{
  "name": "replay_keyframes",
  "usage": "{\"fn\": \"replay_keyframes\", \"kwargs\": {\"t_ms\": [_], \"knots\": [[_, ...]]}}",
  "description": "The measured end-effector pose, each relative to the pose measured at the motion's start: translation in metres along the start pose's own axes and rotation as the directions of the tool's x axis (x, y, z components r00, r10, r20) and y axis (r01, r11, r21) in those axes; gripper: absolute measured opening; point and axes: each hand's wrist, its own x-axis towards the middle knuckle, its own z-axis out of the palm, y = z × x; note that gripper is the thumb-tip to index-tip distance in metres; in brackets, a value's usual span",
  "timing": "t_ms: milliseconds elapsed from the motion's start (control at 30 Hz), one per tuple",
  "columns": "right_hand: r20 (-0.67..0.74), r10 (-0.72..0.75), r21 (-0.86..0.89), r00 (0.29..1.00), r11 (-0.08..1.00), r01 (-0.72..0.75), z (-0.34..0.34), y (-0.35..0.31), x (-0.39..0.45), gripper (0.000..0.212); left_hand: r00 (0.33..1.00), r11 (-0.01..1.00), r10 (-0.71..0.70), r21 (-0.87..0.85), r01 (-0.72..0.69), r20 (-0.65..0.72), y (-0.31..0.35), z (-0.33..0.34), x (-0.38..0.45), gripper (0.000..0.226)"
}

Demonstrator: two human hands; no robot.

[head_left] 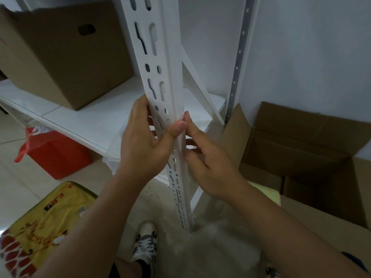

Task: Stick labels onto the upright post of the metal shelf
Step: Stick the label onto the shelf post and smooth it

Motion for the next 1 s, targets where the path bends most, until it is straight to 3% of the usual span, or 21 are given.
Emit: {"fn": "replay_keyframes", "kwargs": {"t_ms": [133, 200, 467, 1000], "knots": [[0.058, 0.152, 0.333, 0.987, 0.929, -0.163, -0.013, -0.005, -0.001, 0.051, 1.0, 0.997, 0.001, 0.082, 0.001, -0.025, 0.004, 0.002, -0.001, 0.068], [0.05, 0.22, 0.409, 0.974, 0.885, -0.221, -0.016, -0.004, 0.0, 0.046, 0.999, 0.992, -0.002, 0.127, 0.008, -0.047, 0.006, 0.005, -0.001, 0.073], [0.057, 0.251, 0.454, 0.966, 0.856, -0.249, -0.016, -0.006, 0.002, 0.043, 0.987, 0.977, -0.044, 0.198, 0.075, -0.155, 0.014, 0.016, -0.001, 0.068], [0.072, 0.245, 0.46, 0.967, 0.852, -0.25, -0.016, -0.004, 0.002, 0.038, 0.983, 0.966, -0.098, 0.222, 0.132, -0.158, 0.022, 0.012, 0.003, 0.052]]}}
